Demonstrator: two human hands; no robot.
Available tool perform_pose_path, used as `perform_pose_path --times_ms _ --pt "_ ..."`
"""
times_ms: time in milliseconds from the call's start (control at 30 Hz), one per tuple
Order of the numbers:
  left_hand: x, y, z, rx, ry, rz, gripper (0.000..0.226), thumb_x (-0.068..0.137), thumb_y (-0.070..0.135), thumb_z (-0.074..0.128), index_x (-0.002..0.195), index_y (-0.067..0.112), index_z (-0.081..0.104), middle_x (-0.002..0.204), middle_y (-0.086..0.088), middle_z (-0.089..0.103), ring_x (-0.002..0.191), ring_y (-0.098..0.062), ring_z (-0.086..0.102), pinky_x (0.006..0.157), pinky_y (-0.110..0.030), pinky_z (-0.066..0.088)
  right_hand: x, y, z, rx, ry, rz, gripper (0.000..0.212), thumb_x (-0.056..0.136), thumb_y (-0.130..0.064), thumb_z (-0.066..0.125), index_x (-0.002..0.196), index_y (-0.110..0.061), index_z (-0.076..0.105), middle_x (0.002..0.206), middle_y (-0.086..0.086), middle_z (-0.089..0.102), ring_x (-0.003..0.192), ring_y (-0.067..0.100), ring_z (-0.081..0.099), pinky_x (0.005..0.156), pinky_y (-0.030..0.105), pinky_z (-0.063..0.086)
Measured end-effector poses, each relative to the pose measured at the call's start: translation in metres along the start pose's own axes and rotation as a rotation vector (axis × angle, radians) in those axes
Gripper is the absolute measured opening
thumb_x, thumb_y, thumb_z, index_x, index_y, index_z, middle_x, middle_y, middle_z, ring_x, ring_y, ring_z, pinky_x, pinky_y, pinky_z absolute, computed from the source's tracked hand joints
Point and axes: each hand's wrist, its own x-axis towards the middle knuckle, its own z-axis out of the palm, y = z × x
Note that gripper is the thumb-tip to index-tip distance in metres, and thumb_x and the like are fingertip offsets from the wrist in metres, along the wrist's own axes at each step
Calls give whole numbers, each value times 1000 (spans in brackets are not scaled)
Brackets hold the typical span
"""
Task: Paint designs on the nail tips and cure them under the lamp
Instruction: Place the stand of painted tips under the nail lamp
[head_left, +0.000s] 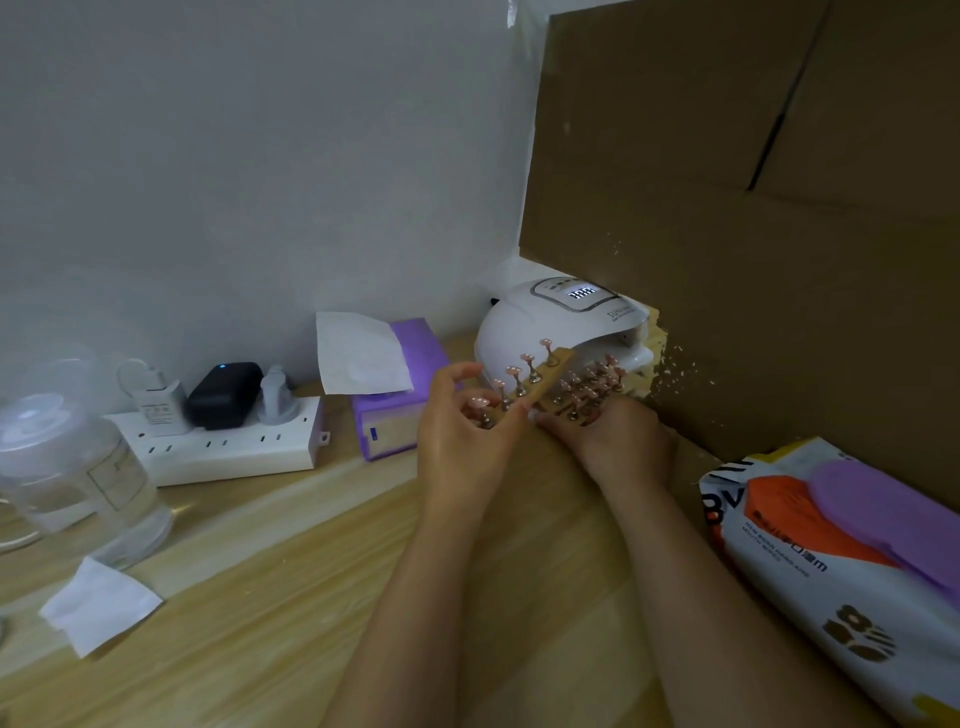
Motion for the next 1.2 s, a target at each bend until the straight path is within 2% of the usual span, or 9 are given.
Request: perform_pose_path --times_ms 167,400,467,567,633,800,900,1000,1200 --pt "-1 0 -2 -6 13 1 44 70 20 78 96 34 45 75 11 60 64 9 55 56 -3 39 6 7 0 41 22 3 48 73 -63 62 67 -17 53 78 8 64 81 27 61 68 29 35" --pt "-1 -2 -4 -14 22 -10 42 71 20 78 92 36 45 75 11 60 66 11 54 55 -2 39 27 10 -1 -137 122 91 40 88 -48 54 87 -9 66 90 11 67 84 27 63 57 24 33" --pt "0 -2 -4 -16 31 -15 42 71 20 78 93 36 45 75 11 60 66 11 55 55 -2 39 27 11 -2 -132 137 81 39 90 -47 52 80 -12 65 83 9 66 78 25 62 52 21 28" --pt "2 -3 -3 -16 33 -11 42 72 18 77 98 30 48 74 12 60 66 12 54 56 -1 39 22 12 -1 -49 105 -39 41 91 -42 51 58 -19 53 56 -3 50 53 12 50 46 19 19" --pt "2 -3 -3 -15 29 -5 41 72 17 76 101 26 48 74 12 60 65 14 53 56 -1 39 19 12 1 -16 43 -131 36 91 -38 52 61 -20 58 52 -8 44 48 6 40 45 20 18" --pt "1 -2 -3 -6 32 -5 41 73 17 76 102 25 48 75 13 59 67 15 53 57 -1 39 22 12 0 -120 66 -36 30 95 -28 42 84 -14 66 80 5 63 56 12 41 46 20 20" --pt "1 -2 -2 2 27 -1 41 73 17 76 101 26 48 75 13 58 67 16 53 57 0 39 24 8 0 -147 59 20 25 96 -20 39 100 -8 61 100 10 63 80 22 58 57 24 32" --pt "-1 -1 -2 7 25 0 41 73 18 76 102 26 48 77 13 59 69 13 54 56 0 38 22 5 1 -150 57 40 29 96 -14 38 120 -5 51 120 14 53 101 27 57 66 28 34" --pt "0 0 -2 -7 26 -14 41 73 18 76 104 25 49 78 11 60 69 3 56 56 -1 39 19 5 -4 -6 92 -172 27 94 -17 41 113 -10 59 116 12 55 94 26 55 62 26 31"
